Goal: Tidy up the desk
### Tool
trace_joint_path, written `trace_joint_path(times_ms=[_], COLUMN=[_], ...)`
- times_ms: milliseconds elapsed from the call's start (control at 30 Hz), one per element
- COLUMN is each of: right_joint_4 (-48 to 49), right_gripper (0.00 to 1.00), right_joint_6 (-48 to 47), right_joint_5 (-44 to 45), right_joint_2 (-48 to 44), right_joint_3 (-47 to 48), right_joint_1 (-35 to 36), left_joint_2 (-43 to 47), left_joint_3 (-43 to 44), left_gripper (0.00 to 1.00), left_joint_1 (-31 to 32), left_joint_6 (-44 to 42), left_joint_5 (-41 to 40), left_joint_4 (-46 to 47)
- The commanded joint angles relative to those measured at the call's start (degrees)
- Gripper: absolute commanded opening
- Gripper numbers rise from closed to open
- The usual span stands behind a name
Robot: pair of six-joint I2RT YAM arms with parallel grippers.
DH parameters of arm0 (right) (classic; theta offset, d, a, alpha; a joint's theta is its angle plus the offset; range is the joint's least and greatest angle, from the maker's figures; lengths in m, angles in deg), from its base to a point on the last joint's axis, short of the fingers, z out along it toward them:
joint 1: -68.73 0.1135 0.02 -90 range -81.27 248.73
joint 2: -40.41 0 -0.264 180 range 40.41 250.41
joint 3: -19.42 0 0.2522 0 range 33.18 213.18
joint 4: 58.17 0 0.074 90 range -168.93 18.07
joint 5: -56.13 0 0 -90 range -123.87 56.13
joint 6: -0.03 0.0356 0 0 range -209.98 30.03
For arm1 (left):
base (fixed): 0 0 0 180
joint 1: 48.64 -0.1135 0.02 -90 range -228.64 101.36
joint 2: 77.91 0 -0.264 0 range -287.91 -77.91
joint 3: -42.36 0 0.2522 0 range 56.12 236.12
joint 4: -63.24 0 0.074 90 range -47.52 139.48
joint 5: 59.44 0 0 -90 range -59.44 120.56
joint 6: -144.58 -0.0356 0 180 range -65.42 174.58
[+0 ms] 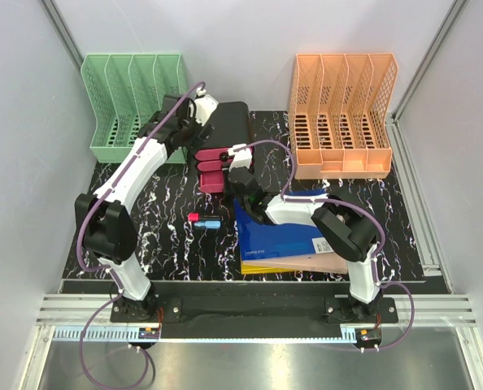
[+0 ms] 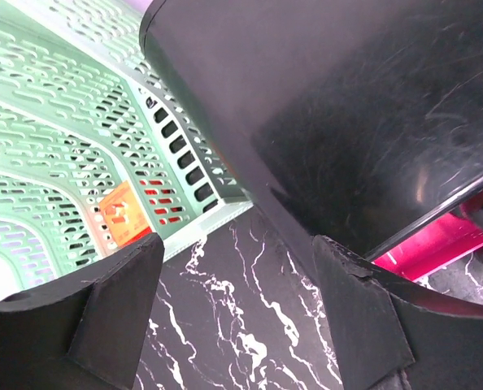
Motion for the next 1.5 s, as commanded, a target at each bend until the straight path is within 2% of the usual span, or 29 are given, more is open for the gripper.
trace_joint_path(times_ms=[0,733,1000,1200,1333,1467], right_joint_4=[1.0,-2.6,-6.0,-6.8,-7.0,-9.0], right_gripper=[0.34,0.34,0.31,0.28,0.29,0.38], right_joint_6=[0.2,4.0,7.6,10.6,11.3,9.8], right_joint_5=[0.2,-1.3,-3.1,-3.6,-3.1,-1.6], right_joint_2=[0.1,5.3,1.2,-3.0,-4.8,-6.1], right_joint_3=[1.2,3.3,-2.6,-9.1,-11.1,-9.0], right_joint_1=[-0.1,-2.9,-2.9,-2.8,-2.8,-2.8], left_joint_2=[-0.7,-1.3,0.6,5.5,10.5,15.3], left_joint_3=[-1.7,-2.4,-2.4,-3.1,-7.4,-18.3], left_gripper=[0.8,0.8,0.8,0.81,0.82,0.82], left_joint_1=[-0.2,-0.6,-0.7,-0.8,-0.6,1.0], left_joint_6=[-0.4,-0.1,-0.2,0.5,1.5,0.0], left_joint_5=[0.3,1.2,0.7,1.8,7.1,11.6], left_joint_4=[-6.0,-6.0,-6.0,-7.9,-9.9,-10.6])
